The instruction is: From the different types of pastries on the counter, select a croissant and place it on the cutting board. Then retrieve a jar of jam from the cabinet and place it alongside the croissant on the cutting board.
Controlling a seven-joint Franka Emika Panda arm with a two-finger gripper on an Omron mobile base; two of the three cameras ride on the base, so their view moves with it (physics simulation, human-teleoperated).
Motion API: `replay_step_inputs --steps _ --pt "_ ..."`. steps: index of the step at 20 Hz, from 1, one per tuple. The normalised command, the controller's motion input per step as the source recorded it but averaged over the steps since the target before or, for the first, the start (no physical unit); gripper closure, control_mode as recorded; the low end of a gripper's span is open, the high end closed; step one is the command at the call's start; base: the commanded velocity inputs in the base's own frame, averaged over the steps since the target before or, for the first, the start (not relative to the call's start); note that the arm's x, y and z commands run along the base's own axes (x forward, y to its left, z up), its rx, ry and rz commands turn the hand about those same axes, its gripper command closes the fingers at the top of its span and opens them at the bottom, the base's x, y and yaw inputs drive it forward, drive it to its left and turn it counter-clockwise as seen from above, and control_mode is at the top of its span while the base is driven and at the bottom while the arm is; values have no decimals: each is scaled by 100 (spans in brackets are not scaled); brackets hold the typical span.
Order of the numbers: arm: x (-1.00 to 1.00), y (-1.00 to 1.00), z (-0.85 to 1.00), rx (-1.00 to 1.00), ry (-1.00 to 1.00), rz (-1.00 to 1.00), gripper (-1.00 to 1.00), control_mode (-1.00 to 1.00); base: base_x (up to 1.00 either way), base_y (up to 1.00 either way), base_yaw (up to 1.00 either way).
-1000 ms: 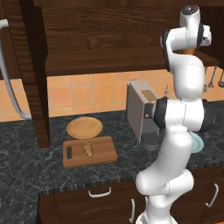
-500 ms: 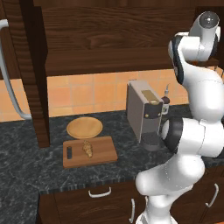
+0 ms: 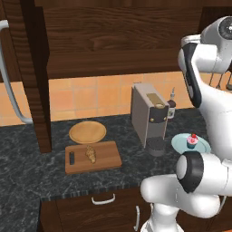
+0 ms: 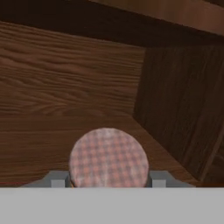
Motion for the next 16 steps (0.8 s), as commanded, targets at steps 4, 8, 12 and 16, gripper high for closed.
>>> replay_step_inputs --steps 4,8,12,16 --pt "-100 12 -3 16 3 4 100 -100 0 0 0" --pt "-92 46 -15 29 7 26 100 -100 0 0 0" --pt "-84 63 -35 14 0 32 100 -100 0 0 0" --pt "-100 68 -26 -1 -19 34 100 -100 0 0 0"
